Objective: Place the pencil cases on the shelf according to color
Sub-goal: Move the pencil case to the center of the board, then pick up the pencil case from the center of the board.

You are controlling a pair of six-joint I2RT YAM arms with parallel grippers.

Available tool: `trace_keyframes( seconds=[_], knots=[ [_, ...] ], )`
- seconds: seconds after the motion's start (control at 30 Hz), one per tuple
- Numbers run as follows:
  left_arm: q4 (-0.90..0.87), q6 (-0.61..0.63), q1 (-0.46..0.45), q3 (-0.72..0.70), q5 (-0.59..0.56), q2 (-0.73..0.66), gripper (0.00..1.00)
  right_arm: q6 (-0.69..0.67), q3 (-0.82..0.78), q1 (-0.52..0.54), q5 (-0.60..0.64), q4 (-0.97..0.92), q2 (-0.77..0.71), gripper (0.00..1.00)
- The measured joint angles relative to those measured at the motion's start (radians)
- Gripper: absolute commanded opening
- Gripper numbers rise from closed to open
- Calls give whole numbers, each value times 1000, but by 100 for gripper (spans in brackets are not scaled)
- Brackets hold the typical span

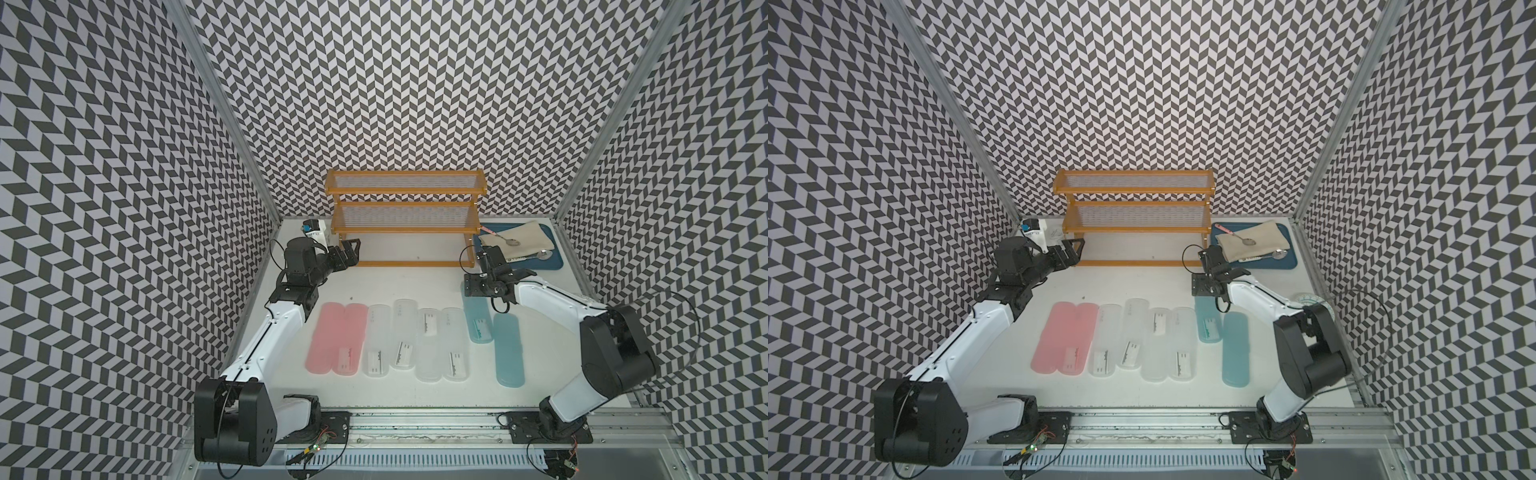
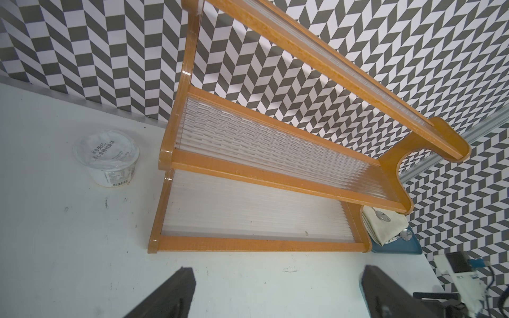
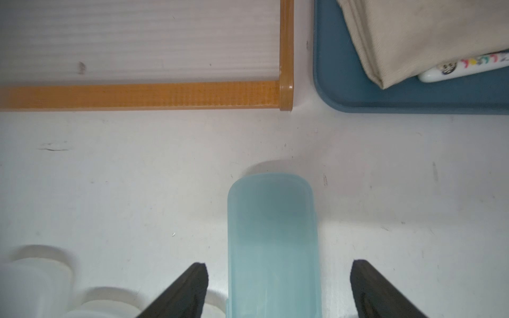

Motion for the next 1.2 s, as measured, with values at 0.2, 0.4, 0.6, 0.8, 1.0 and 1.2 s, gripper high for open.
trace_keyframes(
  seconds=[0.2,0.4,0.6,0.8,1.0,1.2],
  knots=[
    [21,-17,0,-3,17,0,100,24,-175,66,-14,-39,-117,86],
    [26,-26,0,-3,35,6,100,53,-204,93,-37,-89,-114,86],
    [27,-36,0,-3,47,15,100,70,-204,96,-44,-86,-62,86],
    [27,-37,0,-3,56,27,100,71,-204,98,-46,-79,-30,86],
    [27,-37,0,-3,60,27,100,71,-180,98,-34,-70,25,83],
    [26,-38,0,-3,60,28,100,72,-164,98,-27,-65,42,84]
  ],
)
